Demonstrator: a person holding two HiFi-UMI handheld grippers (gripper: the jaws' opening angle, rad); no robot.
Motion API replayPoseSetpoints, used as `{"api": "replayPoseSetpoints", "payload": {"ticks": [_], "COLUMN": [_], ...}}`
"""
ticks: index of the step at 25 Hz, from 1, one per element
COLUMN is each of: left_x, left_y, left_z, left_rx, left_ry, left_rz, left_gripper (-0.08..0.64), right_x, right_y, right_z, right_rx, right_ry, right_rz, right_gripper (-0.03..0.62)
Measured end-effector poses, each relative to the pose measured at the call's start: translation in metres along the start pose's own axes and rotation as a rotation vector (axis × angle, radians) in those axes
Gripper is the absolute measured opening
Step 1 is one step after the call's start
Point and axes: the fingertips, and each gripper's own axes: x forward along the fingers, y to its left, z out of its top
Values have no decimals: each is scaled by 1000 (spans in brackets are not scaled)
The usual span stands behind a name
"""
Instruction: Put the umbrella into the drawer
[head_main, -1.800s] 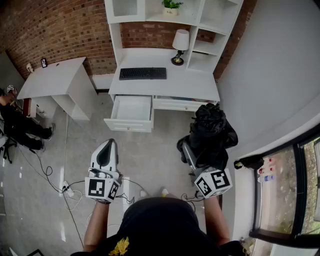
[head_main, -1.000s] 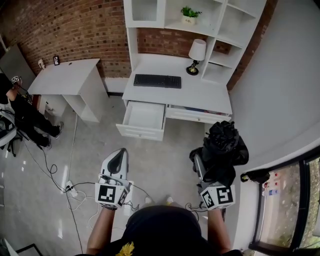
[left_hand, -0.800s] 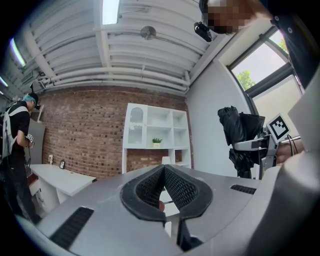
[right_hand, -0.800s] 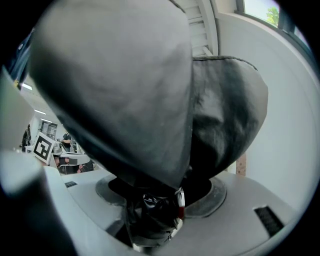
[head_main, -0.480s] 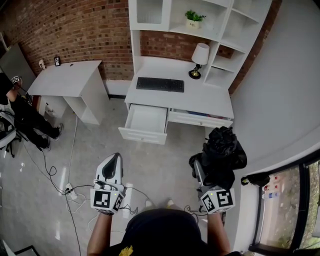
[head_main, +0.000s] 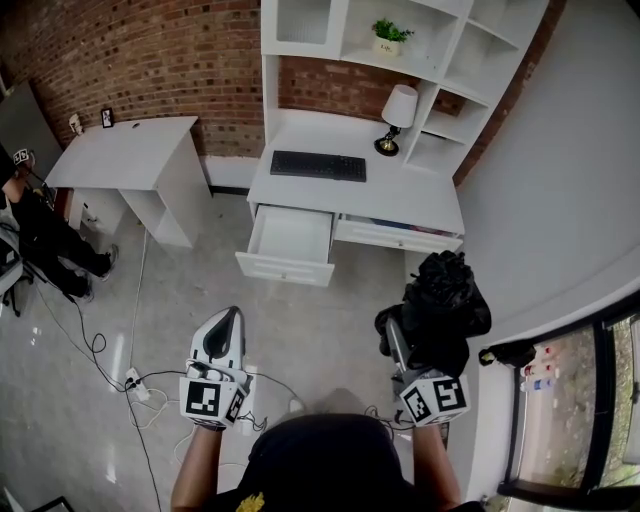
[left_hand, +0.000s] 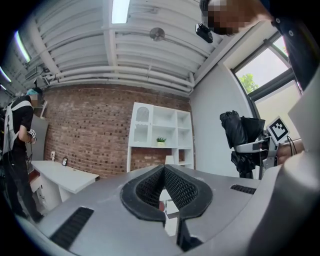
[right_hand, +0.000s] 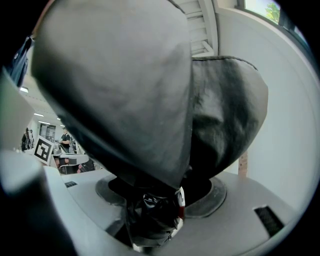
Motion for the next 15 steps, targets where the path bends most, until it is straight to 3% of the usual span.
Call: {"api": "replayPoseSetpoints", "payload": {"ticks": [7,15], "left_x": [15,61], "left_y": [-8,-1], "left_z": [-5,-20], "left_rx": [6,14], "left_ry": [7,35], "left_rz": [-59,-54], "left_gripper": [15,15], "right_x": [2,47], "right_y": [2,-21], "right_z": [-5,-19], "right_rx": [-6,23], "right_ry": [18,21], "right_rz": [-5,30], "right_gripper": [261,261]}}
